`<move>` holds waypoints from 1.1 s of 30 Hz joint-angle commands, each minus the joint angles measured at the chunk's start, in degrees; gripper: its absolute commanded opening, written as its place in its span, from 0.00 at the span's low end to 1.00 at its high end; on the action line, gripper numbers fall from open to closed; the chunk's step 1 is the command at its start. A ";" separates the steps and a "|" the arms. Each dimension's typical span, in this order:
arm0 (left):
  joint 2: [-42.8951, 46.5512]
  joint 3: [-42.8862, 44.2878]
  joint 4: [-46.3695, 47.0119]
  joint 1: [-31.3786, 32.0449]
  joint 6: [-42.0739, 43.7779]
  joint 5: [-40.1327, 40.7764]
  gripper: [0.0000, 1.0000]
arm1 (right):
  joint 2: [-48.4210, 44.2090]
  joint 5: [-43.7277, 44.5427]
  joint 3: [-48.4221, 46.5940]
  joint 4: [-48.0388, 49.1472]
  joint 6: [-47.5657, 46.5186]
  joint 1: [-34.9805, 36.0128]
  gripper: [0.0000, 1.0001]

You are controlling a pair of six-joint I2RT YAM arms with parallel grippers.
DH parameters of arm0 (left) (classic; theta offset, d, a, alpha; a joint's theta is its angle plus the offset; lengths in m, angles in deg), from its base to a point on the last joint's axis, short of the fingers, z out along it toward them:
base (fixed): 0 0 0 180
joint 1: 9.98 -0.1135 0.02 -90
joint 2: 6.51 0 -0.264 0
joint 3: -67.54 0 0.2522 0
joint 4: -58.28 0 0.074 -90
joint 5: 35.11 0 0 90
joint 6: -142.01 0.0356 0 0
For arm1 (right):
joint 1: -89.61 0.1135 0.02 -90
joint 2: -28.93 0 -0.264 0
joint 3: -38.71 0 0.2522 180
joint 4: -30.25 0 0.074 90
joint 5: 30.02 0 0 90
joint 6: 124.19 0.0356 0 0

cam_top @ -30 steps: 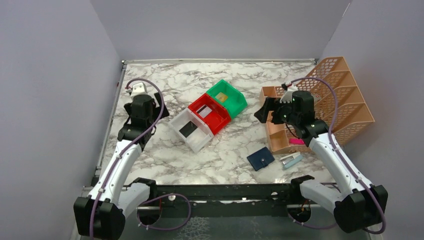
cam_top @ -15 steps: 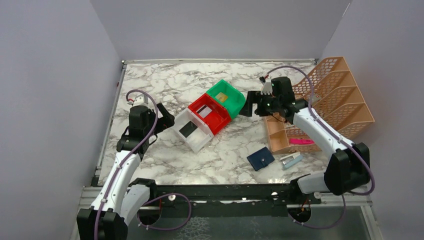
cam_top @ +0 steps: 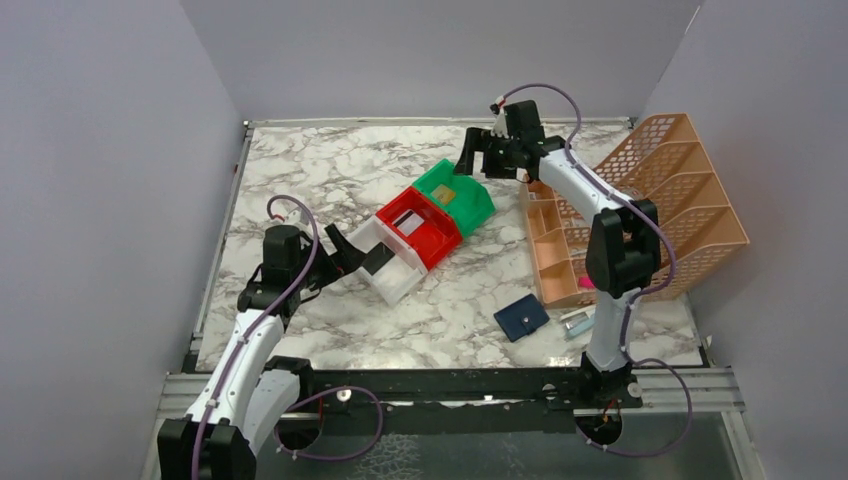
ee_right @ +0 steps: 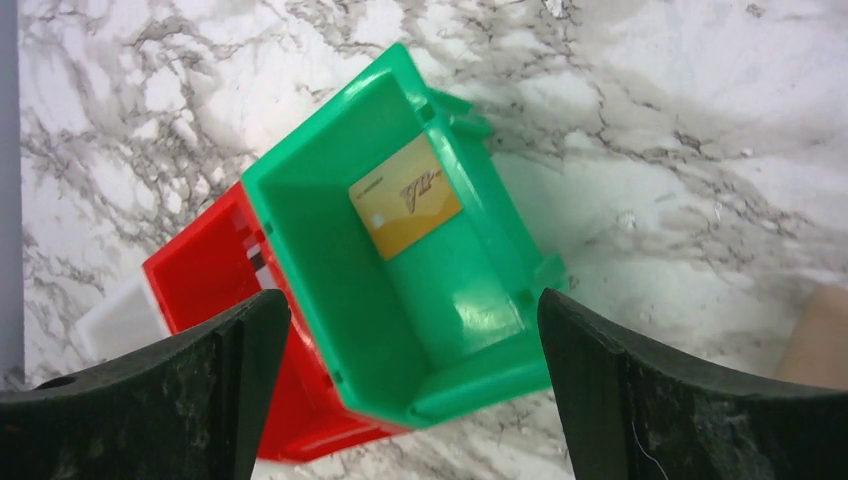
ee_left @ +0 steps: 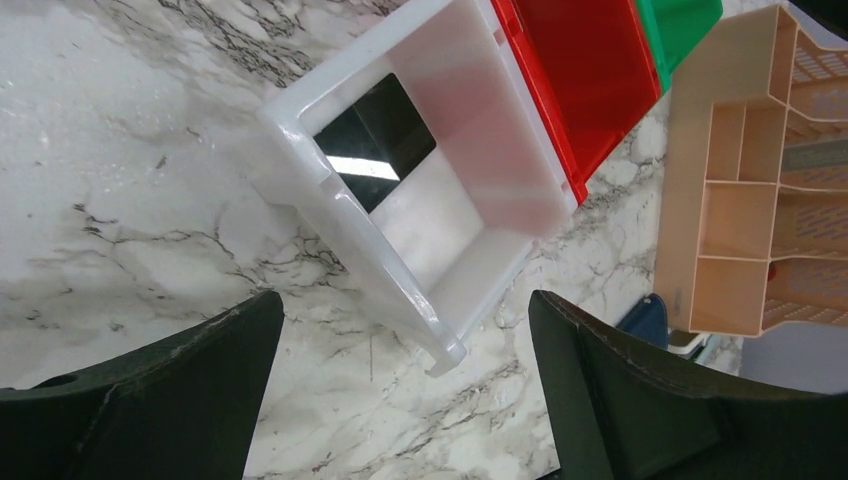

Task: Take the credit cards out of the card holder
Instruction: Adjust the storage box at the center of the board.

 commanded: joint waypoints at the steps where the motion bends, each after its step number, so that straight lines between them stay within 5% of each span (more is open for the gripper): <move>1: 0.98 -1.05 1.20 -0.49 -2.16 -6.08 0.96 | 8.03 -1.24 -8.00 -5.05 -0.10 0.32 1.00; 11: -1.74 -2.29 5.94 -0.54 -2.46 -10.27 0.93 | 10.18 -5.94 -7.41 -5.65 -4.36 0.33 1.00; 26: -13.14 2.44 10.03 -0.49 2.03 -5.66 0.93 | -6.31 -20.09 17.83 2.82 -1.43 0.34 0.95; 33: -17.94 8.18 6.69 -0.48 6.48 -0.30 0.93 | -14.22 -13.74 26.62 3.62 0.75 0.37 0.94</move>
